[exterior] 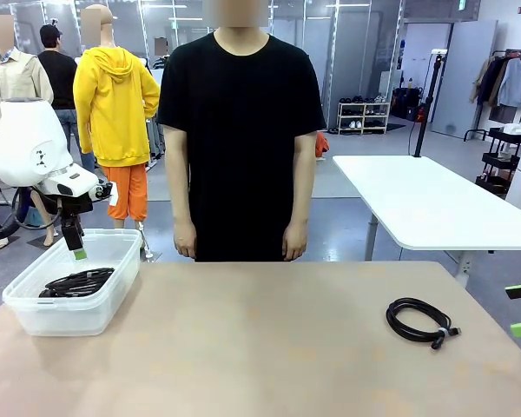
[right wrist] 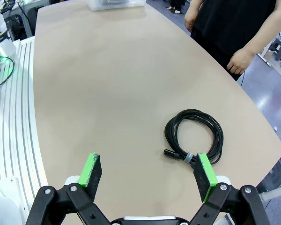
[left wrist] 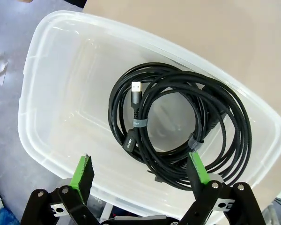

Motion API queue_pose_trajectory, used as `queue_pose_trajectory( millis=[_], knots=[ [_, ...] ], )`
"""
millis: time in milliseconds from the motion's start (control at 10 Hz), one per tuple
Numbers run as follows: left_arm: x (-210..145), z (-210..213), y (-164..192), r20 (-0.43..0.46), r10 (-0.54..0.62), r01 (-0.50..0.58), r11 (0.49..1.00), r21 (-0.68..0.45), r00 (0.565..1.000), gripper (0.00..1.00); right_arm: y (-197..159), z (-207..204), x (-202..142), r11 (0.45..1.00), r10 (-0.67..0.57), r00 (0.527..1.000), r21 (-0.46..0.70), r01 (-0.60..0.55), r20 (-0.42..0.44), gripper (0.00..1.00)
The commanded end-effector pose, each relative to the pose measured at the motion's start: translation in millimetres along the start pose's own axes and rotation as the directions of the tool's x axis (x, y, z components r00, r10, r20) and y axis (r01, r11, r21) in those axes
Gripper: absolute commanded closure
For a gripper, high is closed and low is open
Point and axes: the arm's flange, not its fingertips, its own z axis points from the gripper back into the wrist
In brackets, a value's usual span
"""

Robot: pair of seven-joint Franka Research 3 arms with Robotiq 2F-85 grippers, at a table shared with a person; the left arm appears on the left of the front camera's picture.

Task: Organize and store the cables.
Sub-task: Place the USB Extension Cable into the Organizing box.

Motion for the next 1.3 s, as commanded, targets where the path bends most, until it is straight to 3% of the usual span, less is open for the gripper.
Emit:
queue_pose_trajectory(
  millis=[0,400,500,600,700,1000,1200],
  knots=[
    [-1.9,0.3,1.9,0.003,-0.005,0.005,1.0,0.007,1.0,0.0,0.2,-1.0,2.2,1.0,-0.023,1.0,-0.008,0.023,0.005,0.0],
    [0.0,0.0,0.0,0.0,0.0,0.0,1.0,0.0,1.0,0.0,0.2,-1.0,2.2,1.0,-0.023,1.0,-0.008,0.023,0.005,0.0],
    [13.1,34.3,-5.7,0.007,0.019,-0.019,1.0,0.025,1.0,0.0,0.2,-1.0,2.2,1.0,-0.023,1.0,-0.008,0.023,0.005,0.0],
    [11.9,62.0,-21.2,0.127,0.016,-0.007,0.998,-0.068,0.992,0.0,0.2,-1.0,2.2,1.0,-0.023,1.0,-0.008,0.023,0.005,0.0],
    [-2.3,83.3,-41.2,0.19,0.041,-0.023,0.995,-0.098,0.981,0.0,0.2,-1.0,2.2,1.0,-0.023,1.0,-0.008,0.023,0.005,0.0],
    [-53.3,125.5,-120.1,0.407,0.058,-0.003,0.991,-0.135,0.911,0.0,0.2,-1.0,2.2,1.0,-0.023,1.0,-0.008,0.023,0.005,0.0],
    [-92.0,152.7,-164.6,0.52,-0.014,0.096,0.987,-0.131,0.854,0.0,0.2,-1.0,2.2,1.0,-0.023,1.0,-0.008,0.023,0.005,0.0]
  ],
)
